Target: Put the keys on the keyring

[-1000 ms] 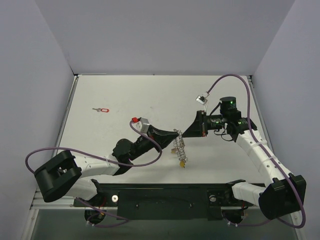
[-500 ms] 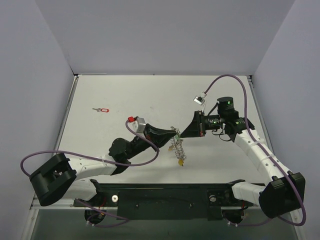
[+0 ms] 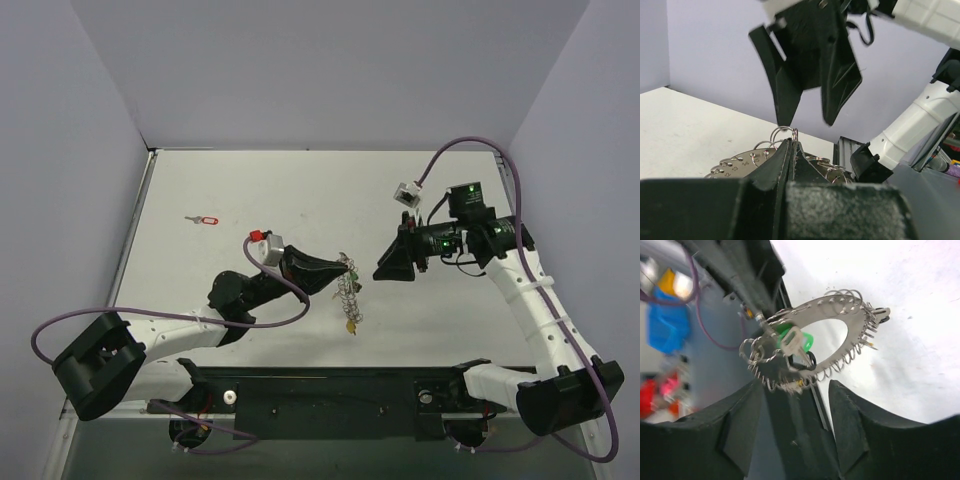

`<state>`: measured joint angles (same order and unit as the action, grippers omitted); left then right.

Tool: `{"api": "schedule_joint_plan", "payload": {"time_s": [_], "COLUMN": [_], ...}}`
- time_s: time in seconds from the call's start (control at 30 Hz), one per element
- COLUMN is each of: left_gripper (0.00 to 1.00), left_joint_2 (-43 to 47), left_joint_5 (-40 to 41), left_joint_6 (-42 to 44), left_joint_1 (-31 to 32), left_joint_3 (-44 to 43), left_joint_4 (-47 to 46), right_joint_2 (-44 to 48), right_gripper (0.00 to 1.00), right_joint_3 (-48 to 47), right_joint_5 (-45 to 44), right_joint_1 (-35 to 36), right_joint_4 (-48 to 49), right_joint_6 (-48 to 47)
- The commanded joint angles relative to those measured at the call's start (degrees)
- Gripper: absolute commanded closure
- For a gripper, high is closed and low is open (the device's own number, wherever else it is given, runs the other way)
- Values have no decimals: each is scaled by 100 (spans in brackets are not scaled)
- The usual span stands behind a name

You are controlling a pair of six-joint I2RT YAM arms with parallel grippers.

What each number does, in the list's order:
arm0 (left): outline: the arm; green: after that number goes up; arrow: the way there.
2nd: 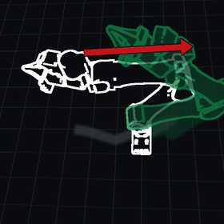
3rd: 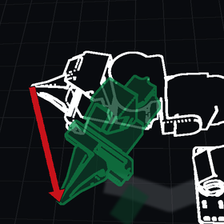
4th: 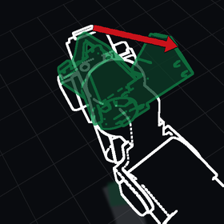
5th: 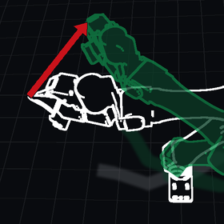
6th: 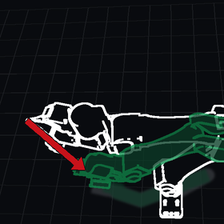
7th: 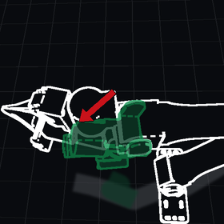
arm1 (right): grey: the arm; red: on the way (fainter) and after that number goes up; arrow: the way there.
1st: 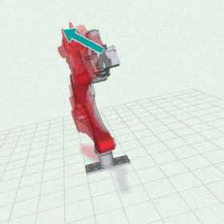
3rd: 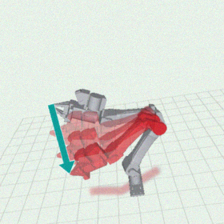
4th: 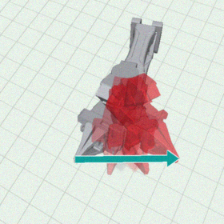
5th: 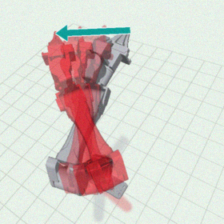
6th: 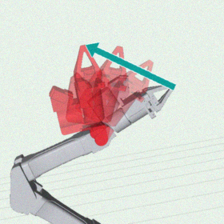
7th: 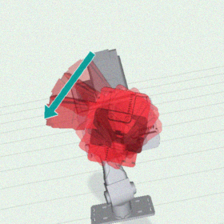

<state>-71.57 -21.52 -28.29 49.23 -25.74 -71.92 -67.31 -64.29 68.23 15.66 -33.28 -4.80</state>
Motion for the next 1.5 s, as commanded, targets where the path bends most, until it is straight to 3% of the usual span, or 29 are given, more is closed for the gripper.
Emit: {"api": "schedule_joint_plan", "payload": {"time_s": [0.0,0.1,0.23,0.53,1.47], "left_gripper": [100,100,100,100,100], "left_joint_2": [161,135,91,-85,-665], "left_joint_5": [-423,-494,-555,-880,-520], "left_joint_6": [-88,-124,-246,-554,-599], "left_joint_1": [-45,-45,-45,-37,289], "left_joint_3": [-300,-309,-300,-309,-485], "left_joint_4": [-736,-744,-841,-1087,-1535], "right_joint_2": [-98,-142,-274,-353,-959], "right_gripper": [48,49,55,48,55], "right_joint_3": [-1067,-1121,-1147,-1445,-1745], "right_joint_5": [-379,-582,-389,-64,-169], "right_joint_1": [252,639,868,877,1027], "right_joint_4": [-3069,-3404,-3545,-3730,-3300], "right_joint_6": [-3752,-4747,-5109,-5812,-5014]}}
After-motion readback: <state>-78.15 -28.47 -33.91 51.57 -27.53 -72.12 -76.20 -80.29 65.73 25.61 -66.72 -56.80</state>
